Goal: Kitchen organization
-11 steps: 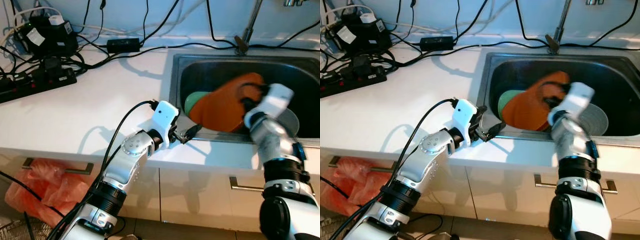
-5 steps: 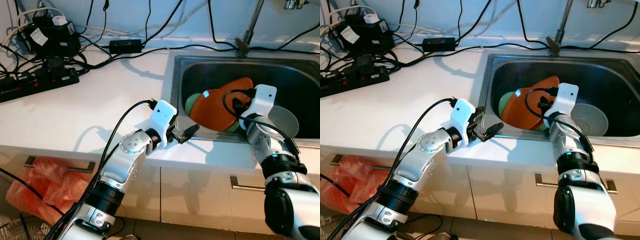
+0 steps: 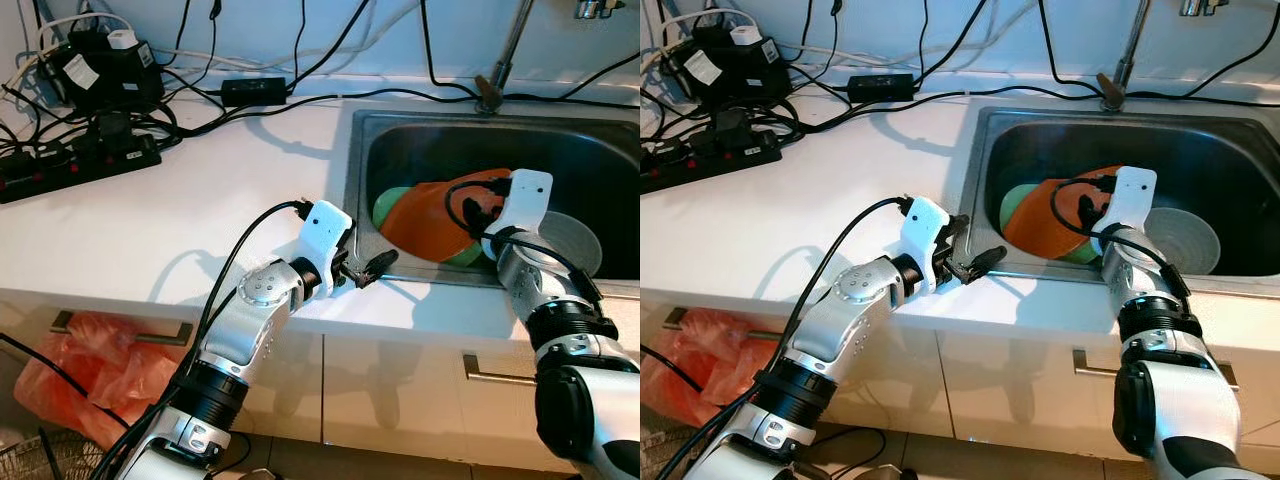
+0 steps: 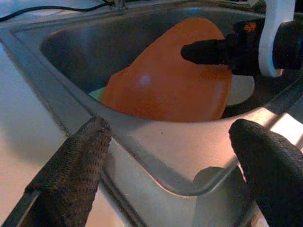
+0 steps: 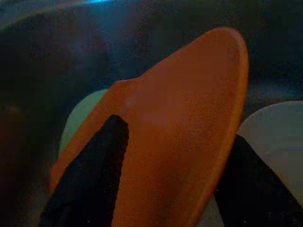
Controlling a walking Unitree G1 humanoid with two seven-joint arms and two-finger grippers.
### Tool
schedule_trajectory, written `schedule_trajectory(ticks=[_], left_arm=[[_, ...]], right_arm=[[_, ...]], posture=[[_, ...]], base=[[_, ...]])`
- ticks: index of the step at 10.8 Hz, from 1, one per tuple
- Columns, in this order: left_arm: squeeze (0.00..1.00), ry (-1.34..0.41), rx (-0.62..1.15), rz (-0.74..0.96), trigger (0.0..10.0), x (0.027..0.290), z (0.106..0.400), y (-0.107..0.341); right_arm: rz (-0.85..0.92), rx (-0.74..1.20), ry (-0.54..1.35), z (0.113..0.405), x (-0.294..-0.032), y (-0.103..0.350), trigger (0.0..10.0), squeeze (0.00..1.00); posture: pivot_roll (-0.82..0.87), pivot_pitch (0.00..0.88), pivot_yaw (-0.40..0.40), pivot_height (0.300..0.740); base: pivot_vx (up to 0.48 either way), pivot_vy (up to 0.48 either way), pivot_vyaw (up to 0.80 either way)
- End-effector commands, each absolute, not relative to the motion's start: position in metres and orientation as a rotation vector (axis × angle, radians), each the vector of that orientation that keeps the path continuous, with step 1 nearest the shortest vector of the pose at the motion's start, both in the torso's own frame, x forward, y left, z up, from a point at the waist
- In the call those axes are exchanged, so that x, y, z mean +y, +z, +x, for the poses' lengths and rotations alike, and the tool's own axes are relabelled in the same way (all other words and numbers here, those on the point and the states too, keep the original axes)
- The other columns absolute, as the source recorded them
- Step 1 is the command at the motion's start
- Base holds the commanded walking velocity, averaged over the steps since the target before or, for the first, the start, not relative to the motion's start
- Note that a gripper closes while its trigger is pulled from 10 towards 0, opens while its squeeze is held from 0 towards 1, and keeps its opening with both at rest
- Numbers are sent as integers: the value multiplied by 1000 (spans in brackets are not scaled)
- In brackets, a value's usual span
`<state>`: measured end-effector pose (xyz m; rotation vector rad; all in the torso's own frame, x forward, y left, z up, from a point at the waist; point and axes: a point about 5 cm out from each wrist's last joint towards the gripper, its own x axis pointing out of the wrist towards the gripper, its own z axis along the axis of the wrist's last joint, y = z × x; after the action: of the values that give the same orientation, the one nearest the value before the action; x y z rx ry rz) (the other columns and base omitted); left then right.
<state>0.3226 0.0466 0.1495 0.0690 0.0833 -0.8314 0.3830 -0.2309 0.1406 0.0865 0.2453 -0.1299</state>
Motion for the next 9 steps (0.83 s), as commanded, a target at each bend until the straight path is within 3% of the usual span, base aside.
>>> schedule_trajectory(ticks=[1,9], left_arm=[[0,-845,84,78,10000,47,323,153],[0,-881,94,125,10000,46,324,156]], right_arm=[[66,286,-146,380,-235,134,10000,1000],[-52,218,-332,365,-285,155,10000,1000]], posture=[[25,65,47,740],[11,54,55,740]], base=[[0,0,0],[0,0,0]])
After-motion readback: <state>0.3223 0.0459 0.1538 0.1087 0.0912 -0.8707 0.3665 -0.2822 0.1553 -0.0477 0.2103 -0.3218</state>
